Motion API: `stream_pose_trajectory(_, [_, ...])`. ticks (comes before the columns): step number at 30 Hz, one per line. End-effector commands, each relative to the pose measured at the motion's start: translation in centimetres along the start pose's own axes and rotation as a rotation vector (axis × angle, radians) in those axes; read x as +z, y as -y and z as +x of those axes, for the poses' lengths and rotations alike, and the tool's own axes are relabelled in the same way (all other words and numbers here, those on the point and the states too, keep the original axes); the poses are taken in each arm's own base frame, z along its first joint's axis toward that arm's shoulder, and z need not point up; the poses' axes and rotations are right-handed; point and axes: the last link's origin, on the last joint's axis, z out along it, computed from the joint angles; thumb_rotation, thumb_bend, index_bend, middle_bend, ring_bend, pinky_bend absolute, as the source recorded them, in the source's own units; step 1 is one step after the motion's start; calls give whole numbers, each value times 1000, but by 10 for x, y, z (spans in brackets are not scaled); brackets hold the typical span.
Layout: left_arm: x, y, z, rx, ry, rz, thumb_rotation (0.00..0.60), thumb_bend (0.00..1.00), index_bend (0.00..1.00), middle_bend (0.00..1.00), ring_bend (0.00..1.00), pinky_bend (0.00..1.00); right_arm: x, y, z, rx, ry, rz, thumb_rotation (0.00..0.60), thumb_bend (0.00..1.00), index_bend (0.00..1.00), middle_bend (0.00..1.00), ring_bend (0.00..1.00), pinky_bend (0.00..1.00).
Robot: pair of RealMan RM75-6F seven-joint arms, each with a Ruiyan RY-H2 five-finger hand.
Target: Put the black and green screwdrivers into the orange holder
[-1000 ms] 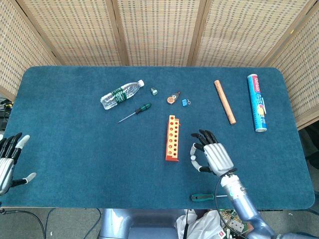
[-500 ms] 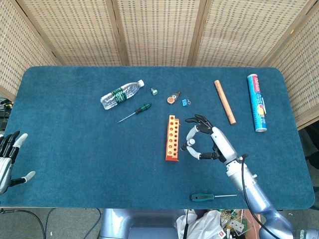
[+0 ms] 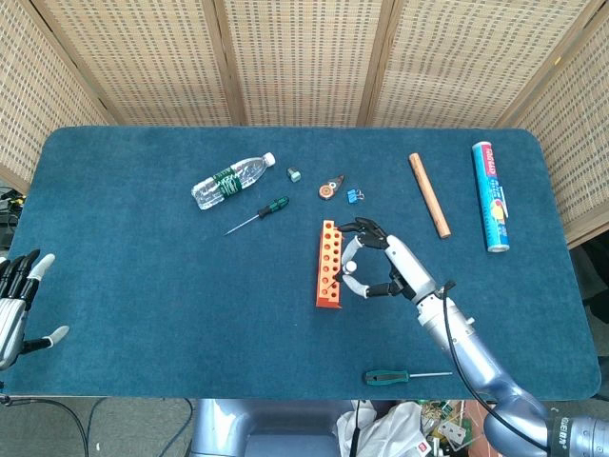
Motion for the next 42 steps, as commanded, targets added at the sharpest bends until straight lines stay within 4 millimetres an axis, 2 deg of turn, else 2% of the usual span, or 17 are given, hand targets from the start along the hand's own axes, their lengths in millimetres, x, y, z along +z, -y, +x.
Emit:
stream_pose_trajectory(1, [0, 0, 0, 2, 2, 1, 600, 0, 0, 0, 0, 0, 2, -1, -3, -10, 7, -4, 600, 427, 584, 184, 0, 0])
stream_pose_trajectory(16, [1, 0, -1, 3, 5, 7, 600, 0, 0, 0, 0, 0, 12, -5, -19, -53, 34, -28, 600, 427, 589, 190, 0, 0])
stream_pose_trajectory(42, [2, 0, -3, 7, 12, 7, 600, 0, 0, 0, 0, 0, 11, -3, -13, -63, 20, -27, 600, 434, 594, 195, 0, 0])
